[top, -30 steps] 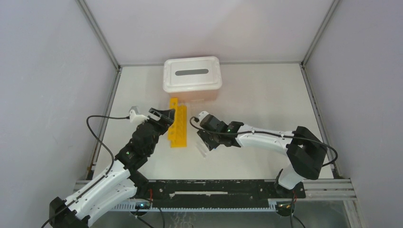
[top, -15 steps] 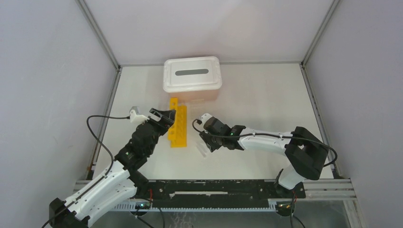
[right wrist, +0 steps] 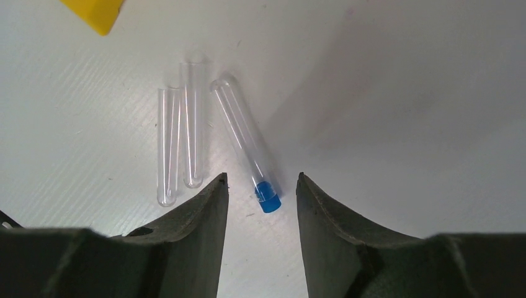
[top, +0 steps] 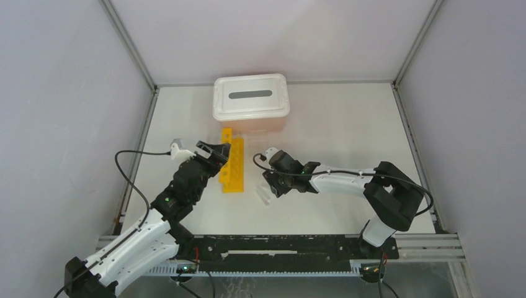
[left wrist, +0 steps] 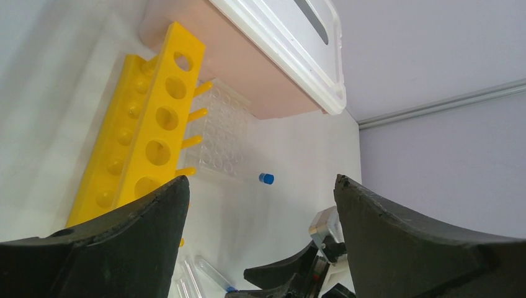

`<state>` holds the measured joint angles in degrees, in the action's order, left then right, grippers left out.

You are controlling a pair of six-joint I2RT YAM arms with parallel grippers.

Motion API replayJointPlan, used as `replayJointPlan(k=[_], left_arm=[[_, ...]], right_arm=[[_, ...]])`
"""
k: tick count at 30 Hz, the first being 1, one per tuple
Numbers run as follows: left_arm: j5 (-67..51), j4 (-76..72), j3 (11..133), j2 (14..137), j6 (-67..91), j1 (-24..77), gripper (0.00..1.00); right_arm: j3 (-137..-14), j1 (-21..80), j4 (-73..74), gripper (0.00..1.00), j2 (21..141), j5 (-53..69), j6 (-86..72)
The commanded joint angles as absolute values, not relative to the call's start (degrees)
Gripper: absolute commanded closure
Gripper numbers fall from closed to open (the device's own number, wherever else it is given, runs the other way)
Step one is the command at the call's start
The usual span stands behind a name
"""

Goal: Organize the chemistry lab equipment
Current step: Pick up the test tube at the center of the board.

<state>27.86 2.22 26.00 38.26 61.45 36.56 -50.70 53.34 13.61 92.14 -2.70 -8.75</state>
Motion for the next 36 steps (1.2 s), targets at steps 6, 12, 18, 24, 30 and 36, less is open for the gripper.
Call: replayJointPlan(k=[6,12,18,24,30,36], left_arm=[[26.7,-1.8,24.9,38.7,62.7,35.5,0.09],[26.1,-2.7,24.0,39.2,63.4,34.9,0.10],[25.7,-2.7,23.6,39.1,64.3,34.6,0.10],[25.0,-2.0,23.5,38.2,65.5,34.6,0.09],[23.9,-0.5,23.2,36.8,67.1,34.5,0.09],[20.8,-0.7,23.6,36.6,68.6,34.4,0.08]], right_arm=[[-49.5,52.8,9.8,0.49,94.3,-0.6,-7.9],[-49.0,53.0,9.7,0.59,96.0,-0.6,-8.4],[-48.2,53.6,10.2,0.78,96.8,-1.4,-9.9],[-47.5,54.5,10.8,0.83,95.8,-2.9,-10.9],[-47.5,54.8,12.1,0.84,88.0,-2.1,-10.7],[-50.4,54.8,16.0,0.84,80.9,1.1,-9.9]])
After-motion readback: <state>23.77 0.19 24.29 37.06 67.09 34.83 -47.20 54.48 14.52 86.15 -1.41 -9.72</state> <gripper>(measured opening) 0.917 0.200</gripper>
